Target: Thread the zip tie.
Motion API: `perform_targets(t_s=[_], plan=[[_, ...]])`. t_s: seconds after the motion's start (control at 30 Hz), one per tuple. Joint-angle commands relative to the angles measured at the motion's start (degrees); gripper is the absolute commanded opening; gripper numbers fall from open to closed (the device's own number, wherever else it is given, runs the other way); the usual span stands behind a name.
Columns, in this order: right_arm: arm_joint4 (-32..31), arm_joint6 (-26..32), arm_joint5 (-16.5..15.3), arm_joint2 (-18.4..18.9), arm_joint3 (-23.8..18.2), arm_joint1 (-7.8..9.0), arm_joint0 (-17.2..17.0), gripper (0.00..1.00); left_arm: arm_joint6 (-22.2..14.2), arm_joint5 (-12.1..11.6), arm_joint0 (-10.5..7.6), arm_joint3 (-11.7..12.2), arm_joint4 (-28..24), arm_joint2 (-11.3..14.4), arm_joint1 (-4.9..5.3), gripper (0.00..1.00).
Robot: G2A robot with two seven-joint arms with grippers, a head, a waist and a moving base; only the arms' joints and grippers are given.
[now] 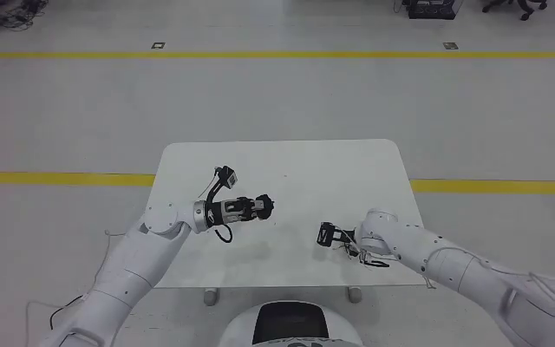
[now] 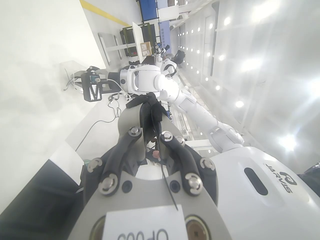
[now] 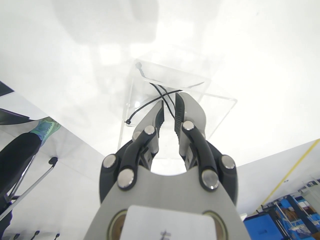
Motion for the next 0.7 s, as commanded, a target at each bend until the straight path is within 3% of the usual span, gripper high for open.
perform_targets(t_s=[0.0,0.47,0.5,0.6,0.67], plan=[[0.2,0.2,0.0,0.0,0.0,-0.05,0.1,0.03,0.0,0.0,0.00,0.0,0.0,0.0,0.00,0.00],[0.6,2.5,0.0,0.0,-2.3,0.61,0.5,0.00,0.0,0.0,0.00,0.0,0.0,0.0,0.00,0.00],[0.7,2.5,0.0,0.0,-2.4,0.66,0.5,0.01,0.0,0.0,0.00,0.0,0.0,0.0,0.00,0.00],[1.1,2.2,0.0,0.0,-2.2,0.77,0.5,0.18,0.0,0.0,0.00,0.0,0.0,0.0,0.00,0.00],[1.3,2.0,0.0,0.0,-1.9,0.73,0.4,0.19,0.0,0.0,0.00,0.0,0.0,0.0,0.00,0.00]])
